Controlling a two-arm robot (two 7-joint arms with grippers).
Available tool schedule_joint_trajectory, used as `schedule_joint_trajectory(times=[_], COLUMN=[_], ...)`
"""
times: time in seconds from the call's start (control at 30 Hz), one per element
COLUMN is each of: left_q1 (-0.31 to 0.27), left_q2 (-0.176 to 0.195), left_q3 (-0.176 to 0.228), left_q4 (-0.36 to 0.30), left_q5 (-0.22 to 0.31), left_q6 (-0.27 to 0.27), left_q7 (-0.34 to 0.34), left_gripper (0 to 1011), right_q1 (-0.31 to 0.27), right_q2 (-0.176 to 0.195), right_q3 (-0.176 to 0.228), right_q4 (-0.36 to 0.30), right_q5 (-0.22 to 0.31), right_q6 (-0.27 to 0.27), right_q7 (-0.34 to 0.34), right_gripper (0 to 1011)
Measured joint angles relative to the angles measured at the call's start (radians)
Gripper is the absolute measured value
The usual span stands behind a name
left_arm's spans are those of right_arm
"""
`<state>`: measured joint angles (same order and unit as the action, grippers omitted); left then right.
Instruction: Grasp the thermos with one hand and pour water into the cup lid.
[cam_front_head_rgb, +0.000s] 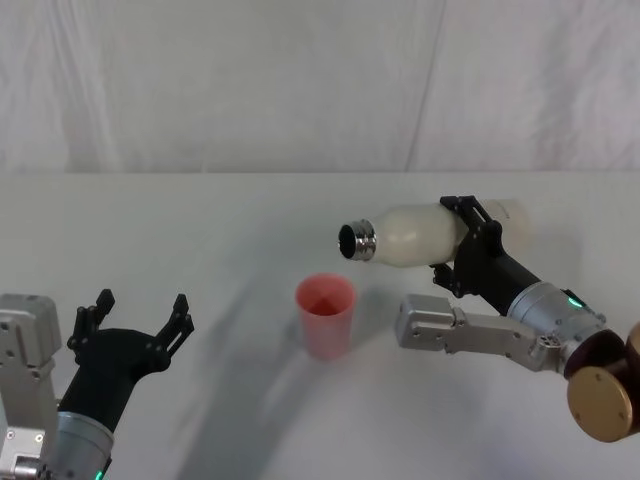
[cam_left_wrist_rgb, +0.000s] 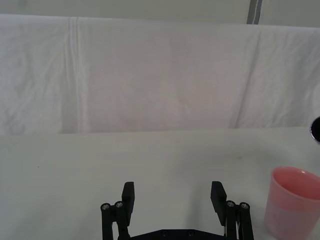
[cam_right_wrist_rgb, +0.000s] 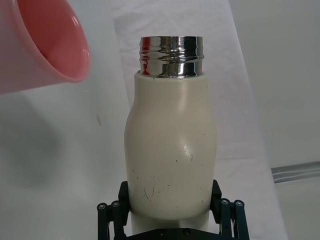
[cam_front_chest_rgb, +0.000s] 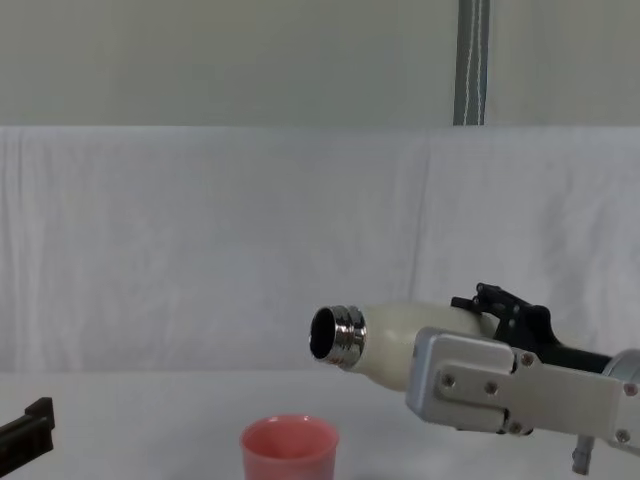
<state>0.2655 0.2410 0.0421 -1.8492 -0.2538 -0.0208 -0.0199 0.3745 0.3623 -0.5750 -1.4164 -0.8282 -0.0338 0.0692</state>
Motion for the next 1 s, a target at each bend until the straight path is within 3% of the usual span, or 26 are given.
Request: schedule_joint_trajectory(times=[0.33, 1.0], left_q1=[0.000, 0.000], left_q2=[0.000, 0.000], left_q3=[0.000, 0.000], left_q4=[0.000, 0.000], left_q5=[0.000, 0.000], left_q6=[0.000, 0.000], left_q7=[0.000, 0.000], left_gripper=[1001, 1001], right_q1=[0.007, 0.010], right_q2=[0.004, 0.005], right_q3=[-0.019, -0.046], right_q4=[0.001, -0.013], right_q5=[-0.043, -0.080], right_q6=[0.008, 0.013], right_q7=[-0.017, -0.022], right_gripper=[950, 950])
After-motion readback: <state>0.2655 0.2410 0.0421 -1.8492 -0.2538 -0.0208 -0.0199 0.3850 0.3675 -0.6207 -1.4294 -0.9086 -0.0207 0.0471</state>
